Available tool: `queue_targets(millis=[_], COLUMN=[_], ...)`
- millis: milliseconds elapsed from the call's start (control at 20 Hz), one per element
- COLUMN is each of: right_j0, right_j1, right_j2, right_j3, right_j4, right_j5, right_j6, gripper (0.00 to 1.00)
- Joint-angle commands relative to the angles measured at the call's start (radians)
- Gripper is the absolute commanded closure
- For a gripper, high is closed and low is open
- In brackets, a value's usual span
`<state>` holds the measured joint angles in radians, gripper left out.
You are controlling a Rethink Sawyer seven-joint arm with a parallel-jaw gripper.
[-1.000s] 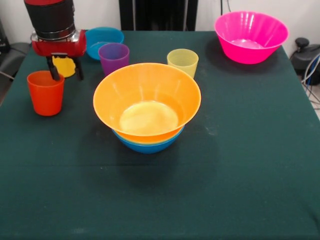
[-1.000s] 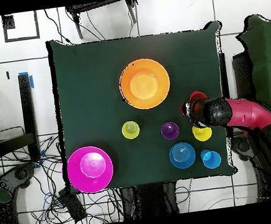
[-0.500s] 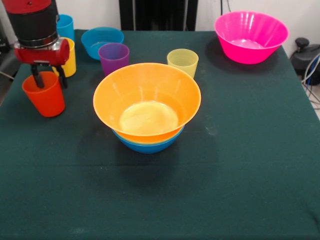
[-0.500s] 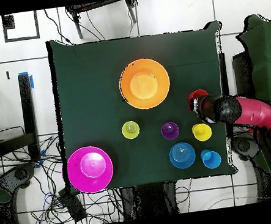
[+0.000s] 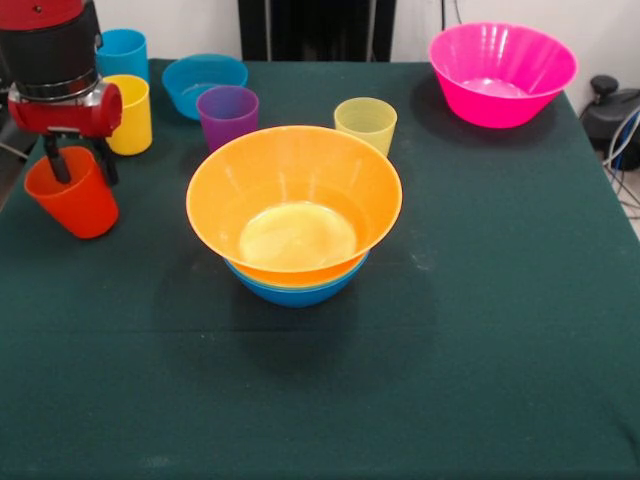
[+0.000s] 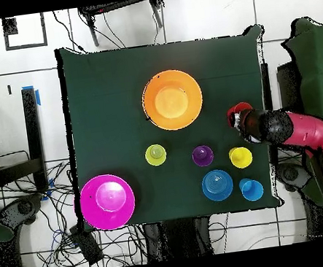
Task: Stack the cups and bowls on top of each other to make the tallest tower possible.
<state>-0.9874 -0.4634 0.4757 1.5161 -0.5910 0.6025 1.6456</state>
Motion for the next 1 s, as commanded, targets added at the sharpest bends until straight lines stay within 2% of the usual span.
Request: queue_targets(millis=[50,200,250,500,1000], right_j0=[0.037,0.042,0.042,0.030,0.038], right_j1=[0.057,0.052,0.053,0.055,0.054], right_j2=[0.037,0.033,0.034,0.061,0.055], right_j3=[-0.069,-0.065,-0.064,-0.052,-0.064], right_j4=[-0.076,-0.082,-0.083,-0.110,-0.113], right_j5=[-0.005,-0.017,-0.020,-0.062,-0.023], right_j6=[-0.154,-0.141,-0.142,-0.172,-0.136], gripper=[0.00,0.00,1.00,1.00,1.00])
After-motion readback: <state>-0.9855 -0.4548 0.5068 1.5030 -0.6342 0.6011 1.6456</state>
